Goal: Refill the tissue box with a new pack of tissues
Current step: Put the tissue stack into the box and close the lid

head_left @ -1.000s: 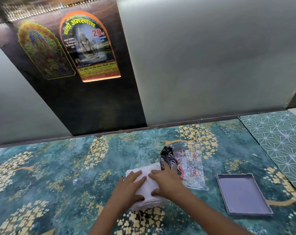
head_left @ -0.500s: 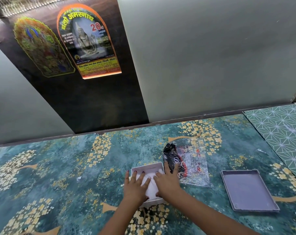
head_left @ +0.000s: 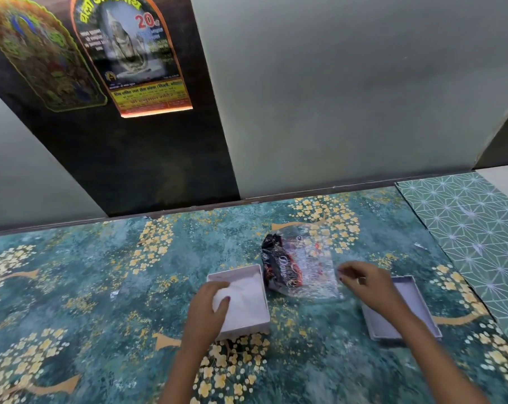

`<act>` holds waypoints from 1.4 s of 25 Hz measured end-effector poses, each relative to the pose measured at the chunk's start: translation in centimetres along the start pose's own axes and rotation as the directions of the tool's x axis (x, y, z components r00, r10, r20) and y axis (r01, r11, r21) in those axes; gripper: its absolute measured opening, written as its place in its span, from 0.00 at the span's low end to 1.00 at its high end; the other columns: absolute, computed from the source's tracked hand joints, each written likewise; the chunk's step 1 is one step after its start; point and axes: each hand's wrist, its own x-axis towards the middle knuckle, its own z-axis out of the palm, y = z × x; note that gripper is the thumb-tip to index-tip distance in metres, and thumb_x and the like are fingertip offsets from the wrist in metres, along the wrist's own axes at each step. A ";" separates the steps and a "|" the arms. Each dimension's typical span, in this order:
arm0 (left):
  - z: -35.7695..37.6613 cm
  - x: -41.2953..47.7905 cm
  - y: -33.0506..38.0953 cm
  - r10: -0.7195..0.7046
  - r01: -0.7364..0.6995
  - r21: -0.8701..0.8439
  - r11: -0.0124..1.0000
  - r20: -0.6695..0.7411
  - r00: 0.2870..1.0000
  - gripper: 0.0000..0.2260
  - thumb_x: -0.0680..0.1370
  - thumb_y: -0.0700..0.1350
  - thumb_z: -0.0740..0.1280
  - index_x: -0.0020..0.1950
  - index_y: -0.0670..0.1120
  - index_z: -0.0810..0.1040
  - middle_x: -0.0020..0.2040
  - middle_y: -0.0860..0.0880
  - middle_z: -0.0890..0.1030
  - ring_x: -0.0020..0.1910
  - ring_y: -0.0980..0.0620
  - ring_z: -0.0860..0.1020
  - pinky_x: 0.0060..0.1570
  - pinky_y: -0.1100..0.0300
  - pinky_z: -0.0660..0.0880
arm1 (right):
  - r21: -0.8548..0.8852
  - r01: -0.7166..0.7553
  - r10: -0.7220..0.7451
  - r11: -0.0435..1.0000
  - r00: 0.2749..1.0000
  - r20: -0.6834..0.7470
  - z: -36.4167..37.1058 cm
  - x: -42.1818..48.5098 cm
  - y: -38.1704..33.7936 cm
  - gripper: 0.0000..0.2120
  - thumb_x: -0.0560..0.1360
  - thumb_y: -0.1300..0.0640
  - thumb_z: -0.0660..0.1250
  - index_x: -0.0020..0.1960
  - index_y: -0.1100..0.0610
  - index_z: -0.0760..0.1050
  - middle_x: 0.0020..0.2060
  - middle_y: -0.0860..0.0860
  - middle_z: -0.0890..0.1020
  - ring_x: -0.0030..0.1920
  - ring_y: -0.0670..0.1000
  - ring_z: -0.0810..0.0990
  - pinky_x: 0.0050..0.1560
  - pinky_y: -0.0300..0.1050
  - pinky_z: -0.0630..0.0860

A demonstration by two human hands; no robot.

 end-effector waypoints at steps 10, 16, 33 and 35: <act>0.7 0.6 0.7 -0.323 0.315 -0.074 0.946 -0.256 0.911 0.17 0.75 0.36 0.62 0.64 0.37 0.71 0.62 0.36 0.73 0.55 0.37 0.75 0.53 0.47 0.73 | -0.551 -0.057 0.243 0.832 0.932 0.270 -2.0 -3.0 3.9 0.12 0.64 0.56 0.71 0.27 0.50 0.70 0.31 0.48 0.80 0.32 0.45 0.76 0.31 0.34 0.68; -0.5 0.6 -0.8 -0.403 0.392 -0.161 0.906 -0.038 0.914 0.13 0.74 0.35 0.63 0.58 0.38 0.79 0.55 0.37 0.82 0.39 0.47 0.78 0.42 0.56 0.70 | 0.338 -0.013 0.081 0.941 0.979 -0.185 -1.6 -2.1 -5.3 0.04 0.74 0.65 0.63 0.41 0.59 0.71 0.38 0.55 0.78 0.35 0.49 0.79 0.34 0.46 0.78; 2.0 -0.8 2.5 -0.422 0.360 -0.520 0.774 -0.001 0.907 0.11 0.78 0.43 0.62 0.59 0.46 0.74 0.64 0.43 0.72 0.54 0.48 0.72 0.48 0.56 0.68 | 0.466 -0.589 0.385 0.660 0.798 0.463 8.1 -3.5 -6.1 0.09 0.67 0.51 0.71 0.33 0.56 0.77 0.31 0.55 0.78 0.28 0.54 0.78 0.30 0.44 0.74; 1.9 -0.7 2.3 -0.451 0.383 -0.521 0.763 -0.006 0.892 0.14 0.78 0.43 0.60 0.64 0.43 0.71 0.66 0.42 0.70 0.54 0.49 0.71 0.48 0.56 0.67 | 0.297 -0.449 0.367 0.843 0.883 0.293 8.0 -3.3 -5.7 0.11 0.69 0.51 0.70 0.31 0.54 0.79 0.30 0.55 0.80 0.25 0.52 0.77 0.29 0.42 0.74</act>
